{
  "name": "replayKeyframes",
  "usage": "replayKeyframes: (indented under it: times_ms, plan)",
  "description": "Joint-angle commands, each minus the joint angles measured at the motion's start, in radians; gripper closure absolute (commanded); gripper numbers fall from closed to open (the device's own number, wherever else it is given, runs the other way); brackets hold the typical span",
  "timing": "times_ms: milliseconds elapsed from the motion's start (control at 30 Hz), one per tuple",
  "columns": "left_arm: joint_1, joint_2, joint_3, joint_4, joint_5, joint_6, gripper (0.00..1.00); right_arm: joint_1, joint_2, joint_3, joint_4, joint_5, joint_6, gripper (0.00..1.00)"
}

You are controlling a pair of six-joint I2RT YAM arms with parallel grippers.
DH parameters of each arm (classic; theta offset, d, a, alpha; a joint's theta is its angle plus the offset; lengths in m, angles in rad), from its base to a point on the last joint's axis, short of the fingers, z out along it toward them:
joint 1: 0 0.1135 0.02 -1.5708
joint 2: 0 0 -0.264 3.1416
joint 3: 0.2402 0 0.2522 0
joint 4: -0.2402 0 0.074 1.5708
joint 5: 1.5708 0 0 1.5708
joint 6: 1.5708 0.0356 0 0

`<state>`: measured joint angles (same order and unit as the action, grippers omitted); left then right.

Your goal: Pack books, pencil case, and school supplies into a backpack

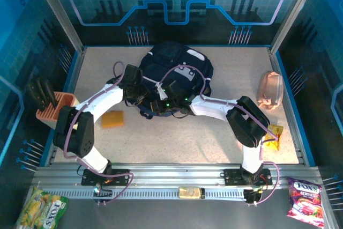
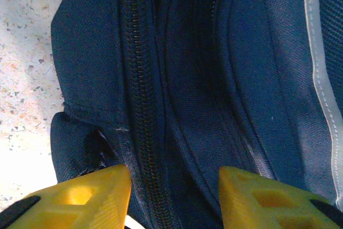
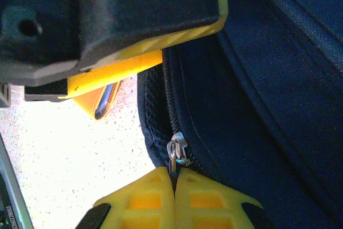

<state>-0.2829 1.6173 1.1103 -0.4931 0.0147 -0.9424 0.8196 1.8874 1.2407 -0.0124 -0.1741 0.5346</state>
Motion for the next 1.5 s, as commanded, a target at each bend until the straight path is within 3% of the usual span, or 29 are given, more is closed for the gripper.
replayKeyframes:
  times_ms: [0,167,367,600,867,1200,1467]
  plan:
    - [-0.005,0.032,0.028,-0.021,-0.004,0.003,0.55,0.015,-0.025,-0.01,0.057,-0.036,0.006,1.0]
    - [-0.007,0.051,0.01,-0.007,0.003,-0.009,0.64,0.017,-0.029,-0.016,0.051,-0.021,0.007,1.0]
    - [-0.006,0.034,-0.001,0.01,-0.035,0.002,0.88,0.016,-0.071,-0.062,0.02,0.069,0.004,1.0]
    - [-0.006,-0.04,0.012,0.024,-0.041,0.031,0.99,0.016,-0.22,-0.241,-0.028,0.22,-0.031,1.0]
    - [-0.005,-0.109,0.018,0.023,-0.023,0.046,1.0,-0.012,-0.349,-0.426,-0.022,0.366,-0.062,1.0]
    - [0.006,-0.14,-0.019,0.007,-0.033,0.069,1.0,-0.186,-0.378,-0.506,-0.029,0.405,-0.075,1.0]
    - [0.01,-0.152,-0.059,-0.003,-0.008,0.109,1.0,-0.33,-0.346,-0.47,-0.028,0.363,-0.054,1.0]
